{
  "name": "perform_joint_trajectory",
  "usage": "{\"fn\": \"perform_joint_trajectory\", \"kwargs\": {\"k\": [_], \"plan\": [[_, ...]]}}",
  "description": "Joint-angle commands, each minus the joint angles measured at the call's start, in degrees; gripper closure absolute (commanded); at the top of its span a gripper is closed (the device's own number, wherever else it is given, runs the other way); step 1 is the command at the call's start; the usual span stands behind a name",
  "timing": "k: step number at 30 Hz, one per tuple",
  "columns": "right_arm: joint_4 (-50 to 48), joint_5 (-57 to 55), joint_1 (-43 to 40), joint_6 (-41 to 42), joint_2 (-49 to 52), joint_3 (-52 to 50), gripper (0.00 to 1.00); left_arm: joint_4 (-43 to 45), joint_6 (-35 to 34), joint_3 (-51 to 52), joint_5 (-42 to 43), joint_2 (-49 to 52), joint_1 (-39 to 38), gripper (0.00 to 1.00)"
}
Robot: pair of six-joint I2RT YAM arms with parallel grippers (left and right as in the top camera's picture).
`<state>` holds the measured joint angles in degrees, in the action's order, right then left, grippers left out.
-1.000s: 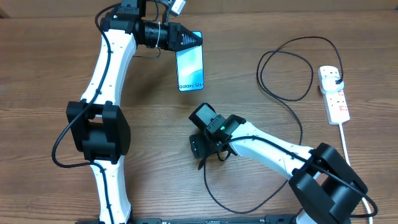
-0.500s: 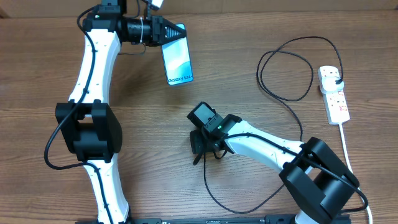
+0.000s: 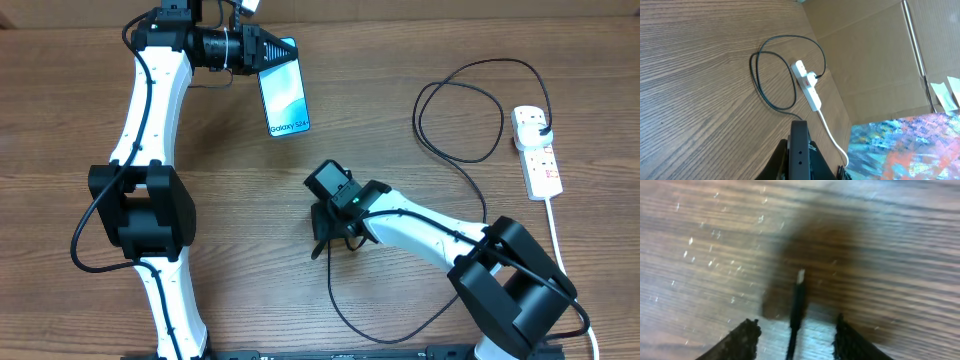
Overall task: Plug charger to phone and switch on socket
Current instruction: 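Close the right gripper on the black cable's connector end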
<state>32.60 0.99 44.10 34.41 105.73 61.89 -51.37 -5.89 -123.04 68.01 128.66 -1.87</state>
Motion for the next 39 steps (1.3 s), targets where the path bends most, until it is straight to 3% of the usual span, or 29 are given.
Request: {"fn": "perform_joint_trajectory", "kwargs": {"k": [1,12,18,29,36,39], "plan": [[-0.2,-2.0,-0.7,1.2,0.8,1.6,0.54,0.2,-1.0,-1.2,2.6,0.0,-0.4,0.96],[0.7,-1.8,-0.8,1.2,0.8,1.6,0.67,0.3,-1.0,-1.2,2.6,0.0,-0.4,0.96],[0.6,-1.8,-0.7,1.4,0.8,1.9,0.7,0.3,-1.0,-1.2,2.6,0.0,-0.4,0.96],[0.5,-6.1,-0.7,2.7,0.9,1.9,0.68,0.3,-1.0,-1.2,2.6,0.0,-0.4,0.96],[2.4,-7.0,-0.1,3.3,4.5,4.3,0.56,0.5,-1.0,-1.2,2.6,0.0,-0.4,0.96],[6.5,-7.0,-0.1,4.3,9.0,8.7,0.55,0.4,-1.0,-1.2,2.6,0.0,-0.4,0.96]]}}
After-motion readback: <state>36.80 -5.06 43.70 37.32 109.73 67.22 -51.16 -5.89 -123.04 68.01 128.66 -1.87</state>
